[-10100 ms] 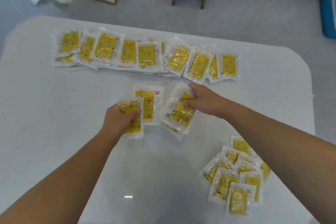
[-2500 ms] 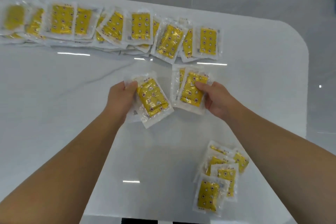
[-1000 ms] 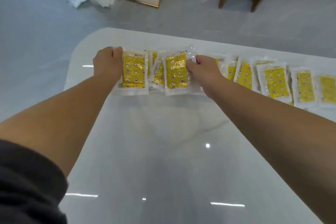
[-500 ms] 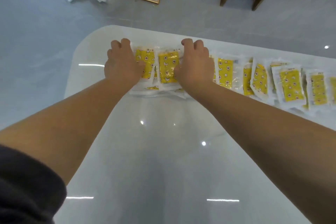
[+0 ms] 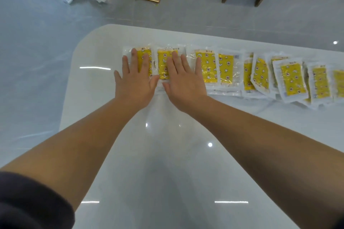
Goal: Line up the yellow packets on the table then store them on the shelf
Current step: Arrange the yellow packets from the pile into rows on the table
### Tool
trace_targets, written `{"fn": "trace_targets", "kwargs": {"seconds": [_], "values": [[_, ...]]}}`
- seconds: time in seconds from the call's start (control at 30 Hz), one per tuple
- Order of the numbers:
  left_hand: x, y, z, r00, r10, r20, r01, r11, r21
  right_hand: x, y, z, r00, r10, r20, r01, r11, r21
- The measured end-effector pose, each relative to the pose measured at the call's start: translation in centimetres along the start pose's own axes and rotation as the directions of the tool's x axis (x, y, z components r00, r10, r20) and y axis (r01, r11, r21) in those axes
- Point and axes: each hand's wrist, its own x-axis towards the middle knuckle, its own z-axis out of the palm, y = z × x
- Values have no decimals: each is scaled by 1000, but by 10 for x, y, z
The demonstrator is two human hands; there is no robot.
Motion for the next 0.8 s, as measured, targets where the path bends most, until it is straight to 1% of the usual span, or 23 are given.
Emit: {"fn": "trace_targets", "kwargs": {"seconds": [0.07, 0.17, 0.27, 0.33, 0.43, 0.53, 0.6, 0.67, 0.73, 0.8], "values": [[-15, 12, -6, 998, 23, -64, -24, 1000, -19, -20, 8, -1, 998, -3, -62, 7, 998, 69], [-46, 42, -11, 983, 128, -131, -144, 982, -126, -62, 28, 7, 990, 14, -140, 10, 985, 170], [-88, 82, -4, 967, 219, -130, -240, 953, -183, -110, 58, 21, 991, 61, -122, -34, 976, 213], [-120, 112, 11, 966, 249, -74, -259, 949, -182, -146, 80, 34, 996, 84, -21, -77, 971, 224], [-170, 156, 45, 957, 267, 110, -253, 959, -124, -206, 118, 66, 983, 82, 163, -116, 971, 208], [-212, 203, 91, 932, 202, 300, -202, 979, -31, -267, 171, 101, 948, 81, 306, -145, 971, 192], [-228, 232, 115, 916, 156, 369, -183, 982, 38, -299, 212, 114, 933, 83, 349, -147, 976, 163], [-235, 258, 128, 921, 132, 366, -193, 972, 135, -318, 252, 121, 933, 78, 353, -123, 987, 107], [-237, 283, 134, 922, 114, 369, -180, 972, 150, -325, 283, 124, 932, 62, 356, -95, 993, 77], [-238, 304, 137, 902, 83, 424, -148, 981, 123, -326, 301, 127, 917, 32, 398, -85, 990, 116]]}}
